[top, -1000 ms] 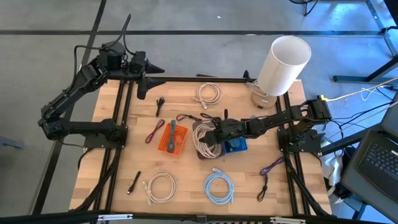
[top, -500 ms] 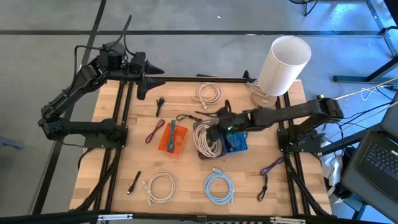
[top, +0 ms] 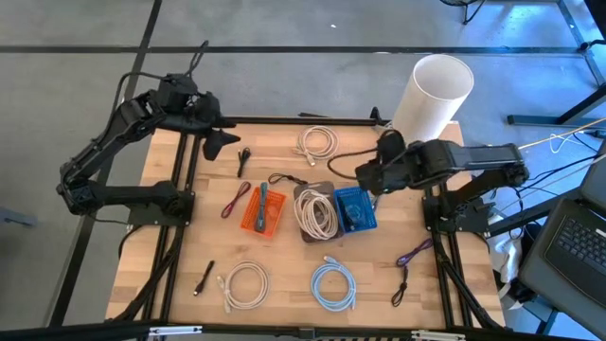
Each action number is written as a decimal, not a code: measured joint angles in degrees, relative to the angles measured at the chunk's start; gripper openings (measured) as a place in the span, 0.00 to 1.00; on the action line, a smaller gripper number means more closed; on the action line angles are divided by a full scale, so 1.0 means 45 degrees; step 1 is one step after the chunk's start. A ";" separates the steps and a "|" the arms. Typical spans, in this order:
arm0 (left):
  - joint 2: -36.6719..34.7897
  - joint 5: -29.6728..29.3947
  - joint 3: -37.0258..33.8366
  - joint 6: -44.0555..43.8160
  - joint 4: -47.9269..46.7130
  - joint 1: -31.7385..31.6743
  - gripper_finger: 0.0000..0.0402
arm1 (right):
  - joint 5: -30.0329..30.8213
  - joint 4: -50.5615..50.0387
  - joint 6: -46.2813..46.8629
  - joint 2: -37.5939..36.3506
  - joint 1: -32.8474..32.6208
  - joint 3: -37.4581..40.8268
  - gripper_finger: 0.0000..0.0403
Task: Pick & Place USB Port
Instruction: Put the black charger cable into the blue bin
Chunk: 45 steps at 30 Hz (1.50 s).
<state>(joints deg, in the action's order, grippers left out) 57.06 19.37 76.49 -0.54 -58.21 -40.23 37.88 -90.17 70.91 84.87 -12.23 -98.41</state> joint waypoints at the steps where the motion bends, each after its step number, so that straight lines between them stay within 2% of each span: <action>1: 0.0000 -0.0400 0.0000 -0.0313 -0.0196 0.0000 0.60 | 0.0014 0.0212 -0.0160 -0.0169 0.0000 0.0090 0.44; 3: 0.0025 -0.1285 -0.0099 -0.1004 -0.0286 0.0000 0.60 | 0.0077 0.0063 0.0095 -0.0354 0.0018 0.0076 0.44; 8: 0.0061 -0.2122 -0.1456 -0.2301 -0.0037 0.0000 0.60 | 0.0277 0.0038 -0.0210 -0.0457 0.0141 0.0156 0.44; 13: 0.0266 -0.3995 -0.3219 -0.3839 0.0387 -0.0010 0.60 | 0.0362 0.0030 -0.1505 -0.0551 0.0318 0.0214 0.44; 17: 0.0582 -0.4915 -0.4140 -0.4909 0.0972 -0.0001 0.60 | 0.0488 0.0033 -0.2315 -0.0565 0.0515 0.0214 0.44; 21: 0.1384 -0.5164 -0.4594 -0.5462 0.1773 -0.0005 0.60 | 0.0580 0.0033 -0.3153 -0.0571 0.0769 0.0214 0.44; 34: 0.5277 -0.5495 -0.4629 -0.7047 0.1719 0.0604 0.60 | 0.1070 0.0033 -0.4671 -0.1297 0.0942 0.0224 0.44; 45: 0.7278 -0.6134 -0.4629 -0.7770 0.2001 0.1199 0.60 | 0.1348 0.0033 -0.5578 -0.1314 0.0942 0.0229 0.44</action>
<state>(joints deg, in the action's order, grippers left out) 89.81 -8.23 55.66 -35.51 -49.21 -34.83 43.94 -90.02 45.81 78.96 -7.99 -97.38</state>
